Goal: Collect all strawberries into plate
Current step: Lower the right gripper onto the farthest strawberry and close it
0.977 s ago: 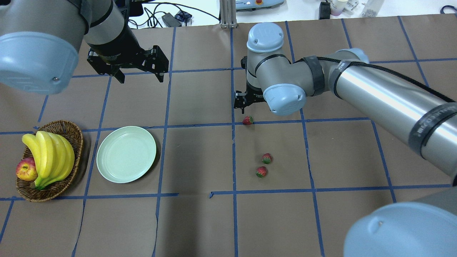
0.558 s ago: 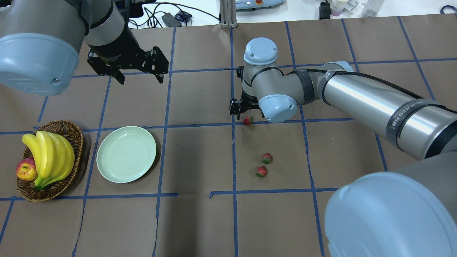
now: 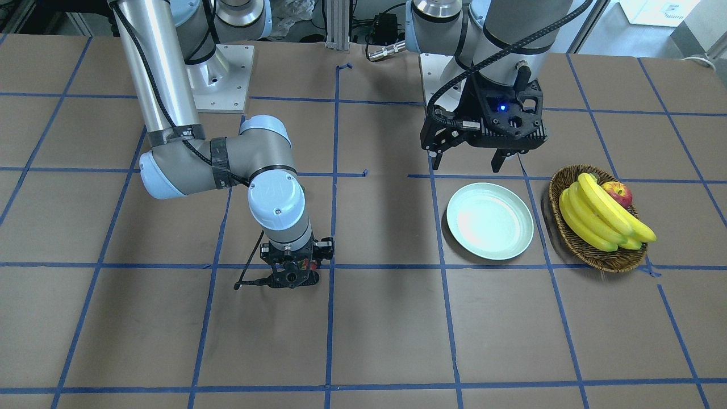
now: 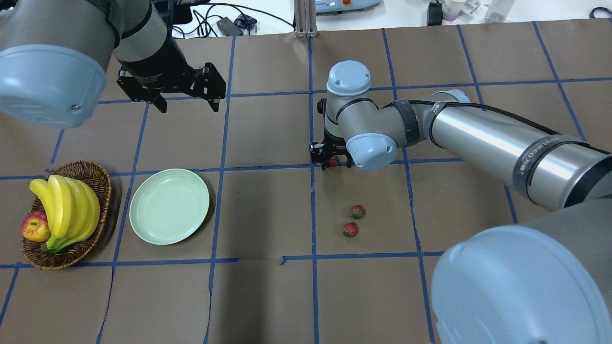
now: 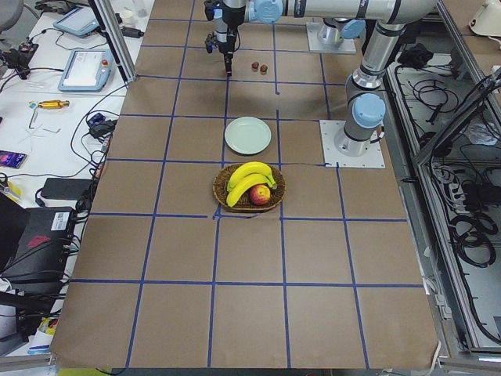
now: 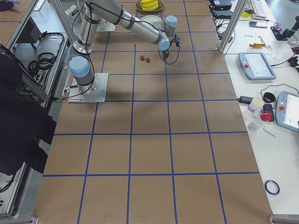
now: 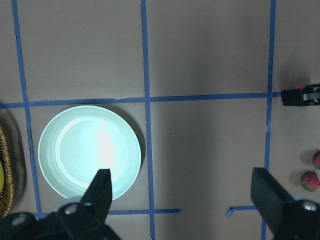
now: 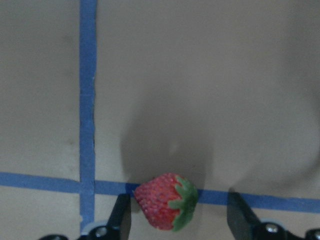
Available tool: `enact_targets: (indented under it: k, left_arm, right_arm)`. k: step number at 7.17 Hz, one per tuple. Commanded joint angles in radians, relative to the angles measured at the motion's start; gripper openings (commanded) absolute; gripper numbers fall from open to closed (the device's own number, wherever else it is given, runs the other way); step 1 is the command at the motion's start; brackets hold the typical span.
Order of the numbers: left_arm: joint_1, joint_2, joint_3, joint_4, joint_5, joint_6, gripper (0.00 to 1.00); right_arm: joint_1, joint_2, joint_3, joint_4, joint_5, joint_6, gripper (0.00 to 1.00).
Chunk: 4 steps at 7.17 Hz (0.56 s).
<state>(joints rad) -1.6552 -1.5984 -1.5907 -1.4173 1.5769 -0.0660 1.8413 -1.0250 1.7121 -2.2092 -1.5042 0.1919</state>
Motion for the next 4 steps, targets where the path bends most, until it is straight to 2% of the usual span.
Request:
enact_targets:
  k: [1,4]
  left_arm:
    - [0.0,0.0,0.0,0.001,-0.002,0.0,1.0]
    - [0.0,-0.002,0.0,0.001,-0.002,0.0,1.0]
  right_arm:
    - [0.001,-0.003,0.001,-0.001,0.001,0.006,0.0]
    - [0.025,-0.018,-0.011,-0.009,-0.002,0.017,0.0]
